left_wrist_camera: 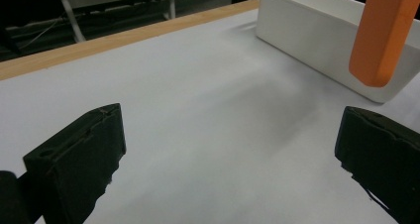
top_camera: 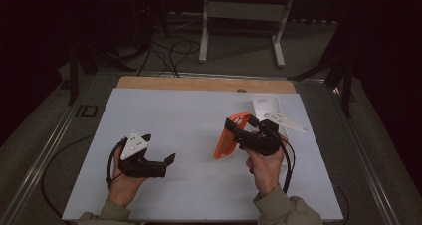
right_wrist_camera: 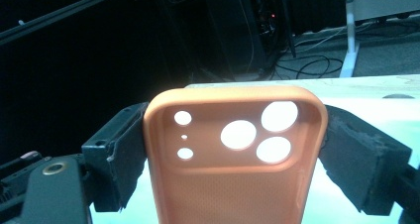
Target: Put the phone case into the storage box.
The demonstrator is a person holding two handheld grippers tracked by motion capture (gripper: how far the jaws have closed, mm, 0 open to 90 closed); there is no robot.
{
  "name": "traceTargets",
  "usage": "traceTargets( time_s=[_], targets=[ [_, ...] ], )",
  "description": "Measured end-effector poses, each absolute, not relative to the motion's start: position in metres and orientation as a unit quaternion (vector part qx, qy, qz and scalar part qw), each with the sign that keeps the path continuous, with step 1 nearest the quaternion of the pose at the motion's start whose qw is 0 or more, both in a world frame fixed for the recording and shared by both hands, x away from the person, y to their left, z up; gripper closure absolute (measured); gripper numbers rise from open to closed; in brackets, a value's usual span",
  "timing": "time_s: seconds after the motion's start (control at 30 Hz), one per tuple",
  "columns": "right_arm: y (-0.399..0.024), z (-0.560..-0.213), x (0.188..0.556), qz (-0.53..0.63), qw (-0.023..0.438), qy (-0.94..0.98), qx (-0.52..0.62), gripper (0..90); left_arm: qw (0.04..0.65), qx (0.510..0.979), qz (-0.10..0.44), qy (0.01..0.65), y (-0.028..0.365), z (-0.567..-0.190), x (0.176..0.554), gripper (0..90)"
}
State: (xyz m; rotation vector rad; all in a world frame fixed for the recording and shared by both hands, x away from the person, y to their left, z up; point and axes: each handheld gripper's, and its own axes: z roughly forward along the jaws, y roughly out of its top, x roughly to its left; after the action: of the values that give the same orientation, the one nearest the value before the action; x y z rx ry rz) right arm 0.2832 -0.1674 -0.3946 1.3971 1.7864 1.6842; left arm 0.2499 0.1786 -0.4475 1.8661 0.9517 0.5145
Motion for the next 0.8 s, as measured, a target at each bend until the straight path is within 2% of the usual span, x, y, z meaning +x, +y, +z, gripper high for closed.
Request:
traceTargets(
  time_s=[0.8],
  targets=[
    [-0.173, -0.39, 0.288, 0.586, 0.167, 0.623, 0.49, 16.6, 0.476, 0.743, 0.238, 0.406, 0.216, -0.476, 0.235, 0.3]
  ],
)
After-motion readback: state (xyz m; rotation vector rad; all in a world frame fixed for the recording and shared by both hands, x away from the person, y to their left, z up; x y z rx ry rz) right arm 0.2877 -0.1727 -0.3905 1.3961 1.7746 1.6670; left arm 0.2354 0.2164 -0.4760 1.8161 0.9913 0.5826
